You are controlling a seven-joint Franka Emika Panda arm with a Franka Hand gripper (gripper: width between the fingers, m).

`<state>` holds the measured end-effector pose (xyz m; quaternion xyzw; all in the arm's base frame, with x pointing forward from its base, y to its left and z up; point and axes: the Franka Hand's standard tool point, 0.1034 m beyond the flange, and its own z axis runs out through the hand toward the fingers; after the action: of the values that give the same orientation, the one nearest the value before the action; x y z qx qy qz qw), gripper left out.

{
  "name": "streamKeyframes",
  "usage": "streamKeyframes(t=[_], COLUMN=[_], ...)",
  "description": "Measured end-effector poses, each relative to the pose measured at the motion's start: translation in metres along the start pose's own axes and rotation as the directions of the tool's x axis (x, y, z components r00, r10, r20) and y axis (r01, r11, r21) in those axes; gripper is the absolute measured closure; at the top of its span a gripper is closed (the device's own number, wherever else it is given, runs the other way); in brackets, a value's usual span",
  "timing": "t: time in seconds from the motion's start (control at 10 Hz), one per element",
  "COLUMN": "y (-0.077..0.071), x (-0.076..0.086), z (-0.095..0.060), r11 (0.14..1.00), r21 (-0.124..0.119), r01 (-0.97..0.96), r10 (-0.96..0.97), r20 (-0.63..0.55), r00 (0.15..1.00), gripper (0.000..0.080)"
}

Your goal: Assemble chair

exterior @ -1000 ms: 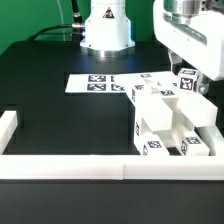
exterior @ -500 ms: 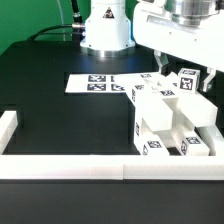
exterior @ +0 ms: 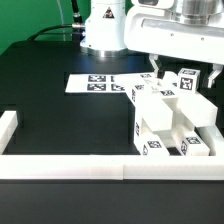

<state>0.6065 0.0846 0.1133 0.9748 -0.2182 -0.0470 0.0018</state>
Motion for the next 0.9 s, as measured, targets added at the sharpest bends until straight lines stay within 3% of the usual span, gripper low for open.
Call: streamKeyframes(t=[0.2, 0.3, 0.4, 0.9], y=[0.0001, 0.0001, 0.0002, -0.0003], x=[-0.0001, -0.0002, -0.0002, -0.0004], z=[0.0003, 0.0004, 0.0006, 0.0008], r11=[1.000, 1.000, 1.000, 0.960], r21=[0.000, 0.001, 0.001, 0.002], r01=[0.002, -0.013, -0.023, -0.281], r10=[-0.002, 0.013, 0.023, 0.281], r20=[0.001, 0.001, 0.001, 0.003], r00=[1.000, 1.000, 1.000, 0.960], gripper=[0.0400, 0.0400, 0.0519, 0.0519])
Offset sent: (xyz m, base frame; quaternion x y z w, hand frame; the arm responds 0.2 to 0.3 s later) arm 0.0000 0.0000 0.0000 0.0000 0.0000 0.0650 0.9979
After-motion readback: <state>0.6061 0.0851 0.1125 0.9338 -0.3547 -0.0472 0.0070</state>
